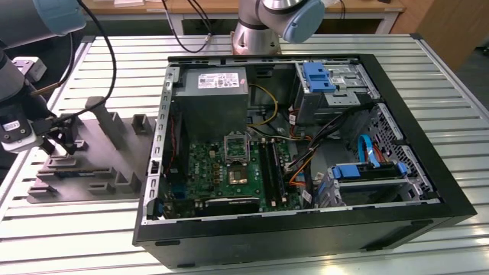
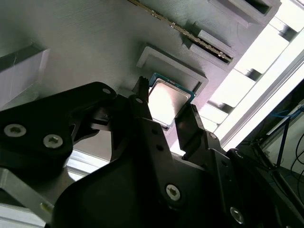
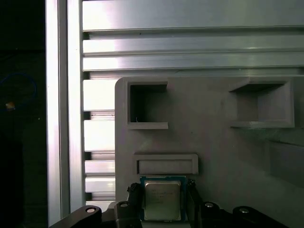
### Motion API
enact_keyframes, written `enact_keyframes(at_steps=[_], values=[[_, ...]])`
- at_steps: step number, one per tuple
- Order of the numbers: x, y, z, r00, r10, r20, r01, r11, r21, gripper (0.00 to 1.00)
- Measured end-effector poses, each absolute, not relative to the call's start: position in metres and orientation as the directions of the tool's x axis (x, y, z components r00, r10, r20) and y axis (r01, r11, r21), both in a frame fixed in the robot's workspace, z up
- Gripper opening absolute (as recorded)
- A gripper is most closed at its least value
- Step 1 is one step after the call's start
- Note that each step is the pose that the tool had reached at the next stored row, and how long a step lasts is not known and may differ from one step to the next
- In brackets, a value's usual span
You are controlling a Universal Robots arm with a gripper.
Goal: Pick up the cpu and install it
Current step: 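Pick up the cpu and move it towards the insertion slot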
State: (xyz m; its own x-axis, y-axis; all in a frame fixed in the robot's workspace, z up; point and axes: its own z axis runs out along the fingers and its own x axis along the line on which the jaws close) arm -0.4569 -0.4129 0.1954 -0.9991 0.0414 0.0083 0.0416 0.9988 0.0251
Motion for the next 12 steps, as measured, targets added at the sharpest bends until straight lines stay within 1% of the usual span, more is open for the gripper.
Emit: enact_keyframes(at_steps=[12], values=[[-0.4569, -0.4129, 0.2007, -0.999, 0.041, 0.008, 0.042, 0.999, 0.025, 0.47]])
